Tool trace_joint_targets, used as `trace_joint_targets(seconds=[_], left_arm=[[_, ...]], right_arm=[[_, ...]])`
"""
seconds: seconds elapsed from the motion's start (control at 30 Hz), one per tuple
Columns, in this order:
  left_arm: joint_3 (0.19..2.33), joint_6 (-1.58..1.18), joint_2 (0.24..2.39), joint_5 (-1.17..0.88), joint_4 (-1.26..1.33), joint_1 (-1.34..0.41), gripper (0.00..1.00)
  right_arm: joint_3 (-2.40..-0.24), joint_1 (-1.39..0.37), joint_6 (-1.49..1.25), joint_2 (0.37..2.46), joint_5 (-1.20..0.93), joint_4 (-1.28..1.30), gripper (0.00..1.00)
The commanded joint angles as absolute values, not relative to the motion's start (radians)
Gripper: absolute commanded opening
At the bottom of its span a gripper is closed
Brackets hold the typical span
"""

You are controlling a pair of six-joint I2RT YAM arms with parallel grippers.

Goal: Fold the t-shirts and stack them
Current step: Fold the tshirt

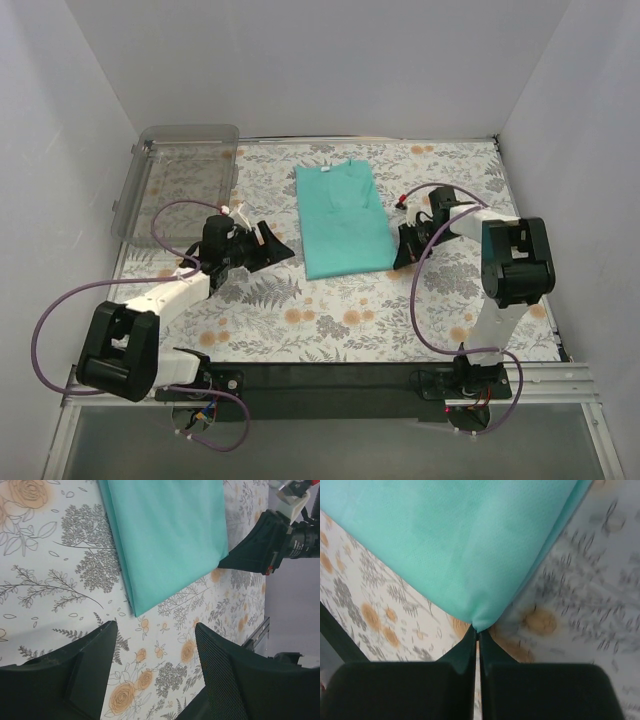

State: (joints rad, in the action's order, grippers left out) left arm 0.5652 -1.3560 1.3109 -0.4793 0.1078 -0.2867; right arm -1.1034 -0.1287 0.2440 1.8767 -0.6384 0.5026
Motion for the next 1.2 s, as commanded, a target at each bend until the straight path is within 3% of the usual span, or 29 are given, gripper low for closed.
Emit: trace_joint_targets(seconds=[0.0,0.07,0.2,0.33,0.5,0.57,0.6,0.7,0.77,1.17], left_arm=[[0.581,-1.301,1.23,-0.511,0.038,-0.317,0.59],[0.58,-1.286,1.203,-0.514,0.028,-0.35,0.59],[0.584,-1.215,1.137,-0.471,0.018,-0.445,0.6],[0.603,-1.05,1.089,-0.394,0.026,-0.589,0.61],[0.592,-0.703,1.078,-0.379,0.052,-0.693,0.62],[0.557,-0.496,1.08,-0.405,0.069,-0.696,0.63],[0.545,-0.427,1.086,-0.426,0.071,-0.696,0.64],[0.488,-0.204,1.113,-0.451,0.13,-0.698,0.66],[0.486,-0.151,1.147,-0.472,0.152,-0.698,0.66],[0.514,-0.106,1.382,-0.476,0.247,-0.722,0.58]], right_arm=[[-1.007,-0.095,0.38,1.795,-0.509,0.666,0.03],[-0.968,-0.074,0.423,1.773,-0.502,0.713,0.08],[-0.971,-0.022,0.491,1.706,-0.499,0.771,0.41],[-1.052,0.038,0.635,1.648,-0.512,0.894,0.63],[-1.089,0.061,1.055,1.536,-0.563,0.905,0.79],[-1.056,0.066,1.216,1.464,-0.688,0.901,0.89],[-1.02,0.066,1.438,1.43,-0.739,0.896,0.98],[-0.85,0.058,1.751,1.313,-0.891,0.835,0.98],[-0.815,0.006,1.766,1.313,-0.885,0.764,0.98],[-0.801,-0.097,1.72,1.426,-0.818,0.64,0.72]])
